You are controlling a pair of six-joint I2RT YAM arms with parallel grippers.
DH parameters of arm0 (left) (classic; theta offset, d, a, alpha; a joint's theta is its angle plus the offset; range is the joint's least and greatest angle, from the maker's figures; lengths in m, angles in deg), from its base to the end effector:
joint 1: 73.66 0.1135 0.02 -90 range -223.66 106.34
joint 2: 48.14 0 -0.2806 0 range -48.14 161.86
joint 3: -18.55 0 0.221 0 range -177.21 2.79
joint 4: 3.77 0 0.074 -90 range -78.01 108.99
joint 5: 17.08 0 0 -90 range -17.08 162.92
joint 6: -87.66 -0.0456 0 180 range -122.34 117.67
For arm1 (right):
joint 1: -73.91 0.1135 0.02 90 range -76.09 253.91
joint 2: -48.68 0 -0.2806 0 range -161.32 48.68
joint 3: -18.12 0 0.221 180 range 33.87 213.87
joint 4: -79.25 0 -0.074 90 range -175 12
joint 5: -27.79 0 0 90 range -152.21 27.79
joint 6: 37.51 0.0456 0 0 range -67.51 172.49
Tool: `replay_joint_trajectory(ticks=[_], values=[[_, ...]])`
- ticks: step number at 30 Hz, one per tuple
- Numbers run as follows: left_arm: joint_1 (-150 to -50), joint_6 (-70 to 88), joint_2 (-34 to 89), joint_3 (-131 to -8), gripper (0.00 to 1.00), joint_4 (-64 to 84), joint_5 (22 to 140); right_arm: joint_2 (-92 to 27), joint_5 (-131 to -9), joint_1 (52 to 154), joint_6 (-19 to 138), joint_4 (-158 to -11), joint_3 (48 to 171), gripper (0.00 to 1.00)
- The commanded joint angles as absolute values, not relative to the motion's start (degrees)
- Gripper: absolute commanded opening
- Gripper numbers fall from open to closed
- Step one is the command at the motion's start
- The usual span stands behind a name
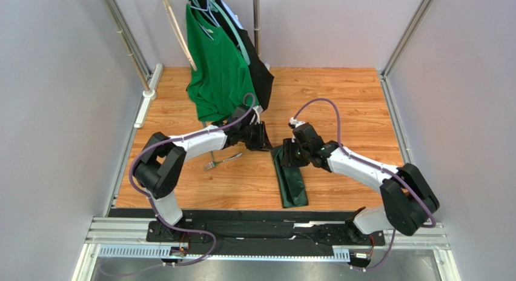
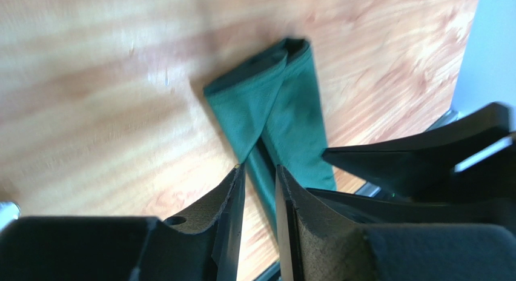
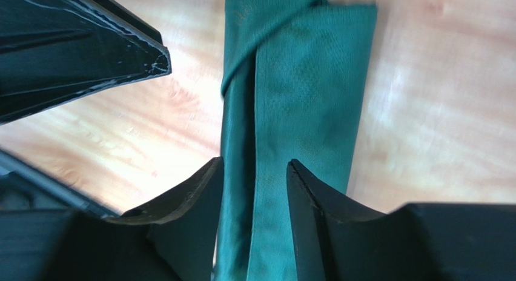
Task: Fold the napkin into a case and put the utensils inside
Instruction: Turn over the smaller rectangle folded napkin at the center of the board.
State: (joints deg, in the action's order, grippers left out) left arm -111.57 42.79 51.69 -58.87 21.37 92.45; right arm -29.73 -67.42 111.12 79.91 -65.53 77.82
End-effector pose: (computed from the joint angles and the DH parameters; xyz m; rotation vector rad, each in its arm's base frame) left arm 0.2677 -0.2278 0.2194 0.0098 2.6271 -1.0126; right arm 0.1912 0.1504 0.2210 -0.2604 2.5893 0.5529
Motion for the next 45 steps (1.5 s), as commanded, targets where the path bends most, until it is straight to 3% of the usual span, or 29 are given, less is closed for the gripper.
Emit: replay_joint_trajectory(ticks=[1, 14, 22, 25, 26, 28, 31, 37, 45], values=[[-111.5, 39.6, 54.5, -62.4, 0.32, 23.4, 92.4, -34.6, -60.0, 113.3, 74.8, -69.4, 81.6, 0.43], [-111.4, 40.3, 57.0, -61.6, 0.30, 21.2, 93.2, -42.4, -50.4, 119.9, 72.9, -65.6, 84.7, 0.30], [-111.5, 40.5, 56.8, -60.7, 0.30, 20.4, 93.7, -47.3, -47.4, 121.8, 72.9, -63.8, 86.3, 0.29], [-111.5, 41.1, 57.7, -60.2, 0.28, 19.9, 94.4, -48.1, -47.2, 122.1, 73.1, -63.6, 86.8, 0.19], [-111.5, 41.3, 57.9, -59.9, 0.26, 19.5, 94.6, -48.2, -47.2, 122.1, 73.1, -63.6, 87.0, 0.11], [-111.7, 42.0, 57.8, -58.2, 0.26, 17.4, 94.8, -47.8, -46.6, 122.1, 73.2, -63.3, 87.2, 0.07], [-112.4, 42.0, 58.2, -57.6, 0.33, 16.8, 94.5, -46.7, -46.0, 122.1, 73.2, -62.6, 87.8, 0.00], [-112.9, 42.7, 59.7, -57.1, 0.39, 14.9, 95.0, -45.4, -46.4, 122.1, 73.3, -60.6, 89.9, 0.00], [-113.5, 44.3, 60.2, -55.5, 0.29, 12.8, 94.2, -44.1, -51.9, 121.8, 77.1, -60.2, 91.7, 0.00]])
